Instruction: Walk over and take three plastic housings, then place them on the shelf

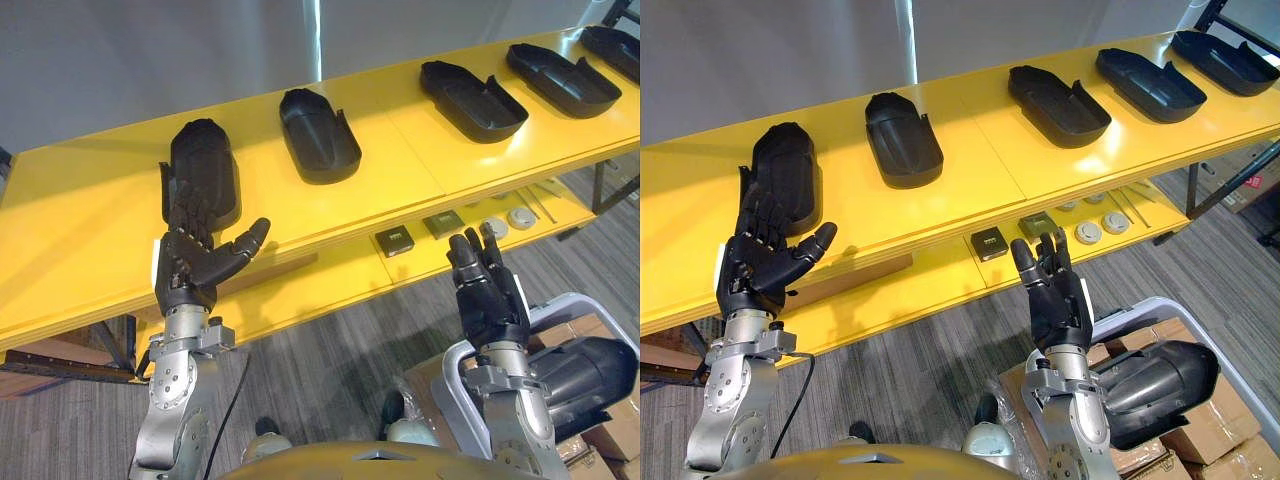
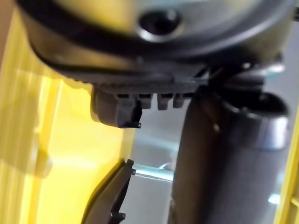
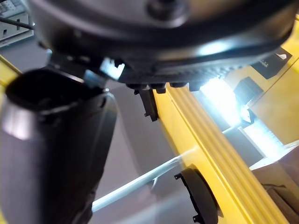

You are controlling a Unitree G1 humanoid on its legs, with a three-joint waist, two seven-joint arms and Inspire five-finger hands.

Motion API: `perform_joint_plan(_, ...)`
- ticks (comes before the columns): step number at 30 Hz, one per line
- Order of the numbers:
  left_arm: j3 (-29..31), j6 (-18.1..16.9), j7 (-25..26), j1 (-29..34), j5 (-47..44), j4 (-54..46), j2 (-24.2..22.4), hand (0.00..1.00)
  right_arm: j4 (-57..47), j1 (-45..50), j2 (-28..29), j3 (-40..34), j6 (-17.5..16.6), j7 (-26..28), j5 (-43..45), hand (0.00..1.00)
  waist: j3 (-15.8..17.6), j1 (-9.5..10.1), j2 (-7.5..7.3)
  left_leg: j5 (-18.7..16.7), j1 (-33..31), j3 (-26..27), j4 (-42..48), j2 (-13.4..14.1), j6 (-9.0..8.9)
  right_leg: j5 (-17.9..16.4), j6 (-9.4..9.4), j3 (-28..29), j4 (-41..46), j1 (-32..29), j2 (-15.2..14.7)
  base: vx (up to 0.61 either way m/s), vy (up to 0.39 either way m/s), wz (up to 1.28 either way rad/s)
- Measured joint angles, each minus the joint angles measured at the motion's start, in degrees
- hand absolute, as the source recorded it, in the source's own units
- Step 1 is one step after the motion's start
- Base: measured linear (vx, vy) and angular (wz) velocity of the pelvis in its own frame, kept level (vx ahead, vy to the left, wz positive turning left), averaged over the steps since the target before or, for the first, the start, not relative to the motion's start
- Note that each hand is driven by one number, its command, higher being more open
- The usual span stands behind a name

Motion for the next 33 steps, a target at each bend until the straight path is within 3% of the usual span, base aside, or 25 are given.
perform_joint_plan(9,1.1,3.3,1.1,-0.8,1.4,0.0,0.0,1.00,0.0,-1.3,0.0,0.1,0.0,-0.1,0.0,1.00,0.2,-0.93,0.34,-2.1,-0.3,0.7,2.6,0.2,0.07,0.0,-0.03,1.1,0.0,0.1,-0.3,0.03,0.011,-0.05)
perform_joint_plan(19,1.3,3.6,1.1,-1.1,1.6,-0.1,-0.1,1.00,0.0,-1.4,0.0,0.5,0.0,-0.3,0.0,1.00,1.4,-1.03,1.23,-2.9,-0.5,0.6,3.6,0.3,0.41,-0.4,-0.05,1.1,0.7,0.0,-0.5,0.00,0.001,0.00)
perform_joint_plan(33,3.1,3.6,4.6,-3.5,1.8,-0.1,-0.2,1.00,0.0,-1.6,0.0,0.5,0.0,-0.1,-0.1,1.00,3.2,-1.25,0.85,-2.9,-0.4,0.8,3.7,0.3,0.38,-0.6,-0.15,1.4,0.9,-0.2,-0.5,0.00,0.000,0.00)
